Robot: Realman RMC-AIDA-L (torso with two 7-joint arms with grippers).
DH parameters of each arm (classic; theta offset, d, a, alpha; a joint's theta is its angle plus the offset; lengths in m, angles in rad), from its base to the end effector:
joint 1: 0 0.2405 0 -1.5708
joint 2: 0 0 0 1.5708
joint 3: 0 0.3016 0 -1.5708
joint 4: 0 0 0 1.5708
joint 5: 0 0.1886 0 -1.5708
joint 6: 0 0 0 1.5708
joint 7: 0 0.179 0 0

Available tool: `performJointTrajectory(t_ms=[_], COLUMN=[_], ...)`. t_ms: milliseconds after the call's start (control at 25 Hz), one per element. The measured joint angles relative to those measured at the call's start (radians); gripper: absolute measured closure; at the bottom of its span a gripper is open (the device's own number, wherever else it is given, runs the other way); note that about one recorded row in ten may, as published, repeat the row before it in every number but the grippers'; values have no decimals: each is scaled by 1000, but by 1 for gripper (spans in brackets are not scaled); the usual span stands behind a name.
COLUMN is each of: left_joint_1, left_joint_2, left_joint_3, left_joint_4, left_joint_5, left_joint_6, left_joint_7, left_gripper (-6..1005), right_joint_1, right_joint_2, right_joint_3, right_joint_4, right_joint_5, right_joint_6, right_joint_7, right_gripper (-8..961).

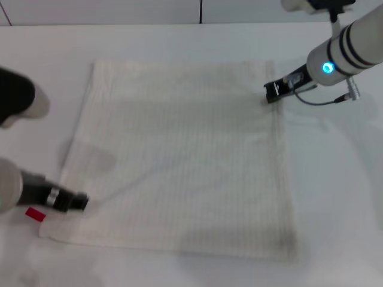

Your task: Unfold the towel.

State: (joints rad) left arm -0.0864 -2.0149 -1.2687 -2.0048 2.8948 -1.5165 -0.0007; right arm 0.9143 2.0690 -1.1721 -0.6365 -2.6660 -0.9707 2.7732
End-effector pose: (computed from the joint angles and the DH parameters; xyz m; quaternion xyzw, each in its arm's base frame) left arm -0.2680 0.2524 -0.0264 -0.8271 -0.4077 0.1830 0.3410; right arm 0.2484 0.4659 -0.0843 -0.8194 0.4874 -0.0813 0.2905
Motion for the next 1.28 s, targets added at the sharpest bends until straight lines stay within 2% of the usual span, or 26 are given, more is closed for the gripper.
performJointTrajectory(t_ms=[120,200,240,280,320,360,400,440,480,520,560,680,720,760,800,880,920,960,1000,1080,1120,1160,1200,1240,1280], left_joint_1=[0,-21,-21,-21,-14,27,27,80,80,150,150,222,244,244,251,255,253,248,243,226,204,183,170,170,145], left_joint_2=[0,-14,-14,-14,-47,-47,-47,-49,-49,-51,-51,-51,-52,-52,-53,-54,-53,-53,-53,-53,-54,-54,-54,-54,-53], left_joint_3=[0,-60,-60,-60,-120,-113,-113,-98,-98,-72,-72,-48,-44,-44,-44,-43,-42,-41,-39,-36,-31,-27,-26,-26,-26], left_joint_4=[0,0,0,0,2,8,8,26,26,68,68,157,252,252,317,438,480,539,589,702,822,911,963,963,1051], left_joint_5=[0,0,0,0,-1,-1,-1,-1,-1,-3,-3,-4,-9,-9,-19,-49,-63,-82,-96,-132,-172,-197,-211,-211,-223], left_joint_6=[0,160,160,160,472,671,671,865,865,1137,1137,1480,1658,1658,1771,1947,1995,2061,2104,2209,2296,2356,2397,2397,2464], left_joint_7=[0,95,95,95,257,302,302,340,340,373,373,381,375,375,366,344,336,325,321,316,308,289,271,271,231], left_gripper=[197,197,197,197,197,197,197,197,197,197,197,197,197,197,197,197,197,197,197,197,197,197,197,197,197], right_joint_1=[-80,-181,-268,-268,-360,-419,-419,-521,-521,-638,-638,-785,-871,-871,-894,-936,-941,-941,-935,-907,-876,-863,-863,-854,-847], right_joint_2=[9,13,13,13,12,12,12,13,13,14,14,16,17,17,17,17,15,15,13,11,13,14,14,16,16], right_joint_3=[-42,-107,-169,-169,-231,-270,-270,-337,-337,-420,-420,-538,-635,-635,-673,-769,-847,-847,-889,-966,-1019,-1039,-1039,-1060,-1080], right_joint_4=[-168,-364,-509,-509,-642,-714,-714,-837,-837,-939,-939,-1008,-1003,-1003,-989,-922,-810,-810,-734,-561,-350,-254,-254,-179,-116], right_joint_5=[10,53,100,100,134,144,144,155,155,164,164,173,165,165,156,114,82,82,76,74,87,104,104,136,177], right_joint_6=[-29,-36,-11,-11,39,85,85,181,181,326,326,577,815,815,898,1146,1381,1381,1514,1792,2050,2149,2149,2224,2291], right_joint_7=[3,13,13,13,13,11,11,0,0,-27,-27,-71,-100,-100,-107,-114,-112,-112,-106,-71,-9,18,18,43,64], right_gripper=[866,863,861,860,858,856,855,853,851,850,848,843,842,840,838,835,834,832,830,827,825,824,822,821,819])
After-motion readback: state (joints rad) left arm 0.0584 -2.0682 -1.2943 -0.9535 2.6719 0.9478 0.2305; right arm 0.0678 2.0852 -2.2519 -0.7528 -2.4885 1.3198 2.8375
